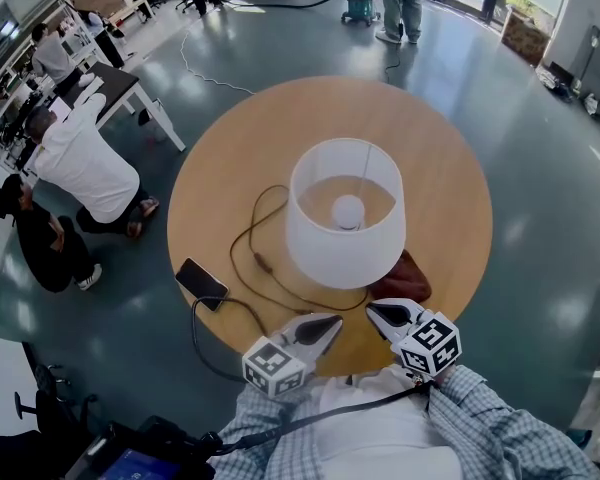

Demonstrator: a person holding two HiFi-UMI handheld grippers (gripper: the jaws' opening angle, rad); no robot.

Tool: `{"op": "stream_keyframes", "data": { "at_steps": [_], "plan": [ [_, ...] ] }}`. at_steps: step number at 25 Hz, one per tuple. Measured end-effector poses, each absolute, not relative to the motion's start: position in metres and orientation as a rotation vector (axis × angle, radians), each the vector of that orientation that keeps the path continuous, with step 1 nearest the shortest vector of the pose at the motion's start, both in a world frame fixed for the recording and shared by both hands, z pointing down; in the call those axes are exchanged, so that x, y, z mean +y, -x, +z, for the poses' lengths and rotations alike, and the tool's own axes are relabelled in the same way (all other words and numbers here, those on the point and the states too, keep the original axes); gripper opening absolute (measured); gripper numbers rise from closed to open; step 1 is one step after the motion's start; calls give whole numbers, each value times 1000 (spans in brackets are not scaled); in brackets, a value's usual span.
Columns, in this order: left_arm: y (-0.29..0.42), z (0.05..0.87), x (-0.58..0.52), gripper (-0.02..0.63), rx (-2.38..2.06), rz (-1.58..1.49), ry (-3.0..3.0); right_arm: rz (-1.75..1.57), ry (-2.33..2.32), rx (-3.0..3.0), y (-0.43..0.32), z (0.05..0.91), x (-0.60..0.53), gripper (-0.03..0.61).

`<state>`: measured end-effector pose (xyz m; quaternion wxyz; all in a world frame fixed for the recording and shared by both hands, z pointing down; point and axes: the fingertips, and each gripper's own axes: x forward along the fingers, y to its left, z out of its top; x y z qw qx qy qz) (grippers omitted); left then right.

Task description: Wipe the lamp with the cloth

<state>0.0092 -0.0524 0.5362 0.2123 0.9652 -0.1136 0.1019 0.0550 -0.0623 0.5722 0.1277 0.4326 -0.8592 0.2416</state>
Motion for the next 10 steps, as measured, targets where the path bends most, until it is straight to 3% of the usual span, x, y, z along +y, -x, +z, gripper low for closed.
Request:
{"op": "stream_keyframes", "data": {
  "at_steps": [10],
  "plan": [
    [-8, 537, -53, 5, -322, 279, -2672, 717, -1225, -2496, -52, 577, -61, 3]
  ]
}}
